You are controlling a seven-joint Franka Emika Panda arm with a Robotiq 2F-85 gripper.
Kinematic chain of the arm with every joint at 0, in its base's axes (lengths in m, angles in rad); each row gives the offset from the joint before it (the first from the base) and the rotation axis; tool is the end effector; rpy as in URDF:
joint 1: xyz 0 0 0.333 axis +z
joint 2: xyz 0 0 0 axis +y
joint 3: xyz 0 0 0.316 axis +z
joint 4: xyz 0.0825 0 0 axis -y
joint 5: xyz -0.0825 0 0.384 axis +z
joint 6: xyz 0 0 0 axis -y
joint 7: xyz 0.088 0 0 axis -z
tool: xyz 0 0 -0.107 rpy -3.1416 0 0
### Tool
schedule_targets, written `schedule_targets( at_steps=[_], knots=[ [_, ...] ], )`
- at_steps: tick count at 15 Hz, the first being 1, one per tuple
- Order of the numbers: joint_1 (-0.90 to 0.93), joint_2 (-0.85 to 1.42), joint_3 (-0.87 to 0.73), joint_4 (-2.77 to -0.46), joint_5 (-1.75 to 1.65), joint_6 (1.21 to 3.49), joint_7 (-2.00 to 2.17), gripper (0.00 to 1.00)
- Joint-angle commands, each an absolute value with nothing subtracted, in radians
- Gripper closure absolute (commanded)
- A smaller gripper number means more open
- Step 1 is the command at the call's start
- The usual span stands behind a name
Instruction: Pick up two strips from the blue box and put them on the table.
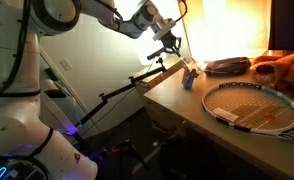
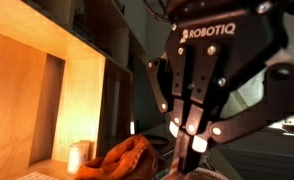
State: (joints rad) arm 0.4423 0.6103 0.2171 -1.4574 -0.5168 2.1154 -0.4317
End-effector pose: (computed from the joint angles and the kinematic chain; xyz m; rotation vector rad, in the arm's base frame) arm 0.6006 0.4003 0.3419 2.2412 1.7122 0.1468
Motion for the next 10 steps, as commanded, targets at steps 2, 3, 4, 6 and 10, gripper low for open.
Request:
schedule_targets(
  at_steps=[2,3,4,6,10],
  knots=[
    [0.444,0.526,0.204,-1.550,-0.556,2.163,-0.379,0.99],
    [0.437,0.517,0.205,-1.562,-0.552,2.172,-0.376,0.99],
    [0.432,0.508,0.204,-1.571,-0.549,2.181,-0.364,0.99],
    [0.416,0.485,0.198,-1.605,-0.543,2.218,-0.343,0.99],
    [0.368,0.459,0.180,-1.670,-0.526,2.280,-0.310,0.99]
  ],
)
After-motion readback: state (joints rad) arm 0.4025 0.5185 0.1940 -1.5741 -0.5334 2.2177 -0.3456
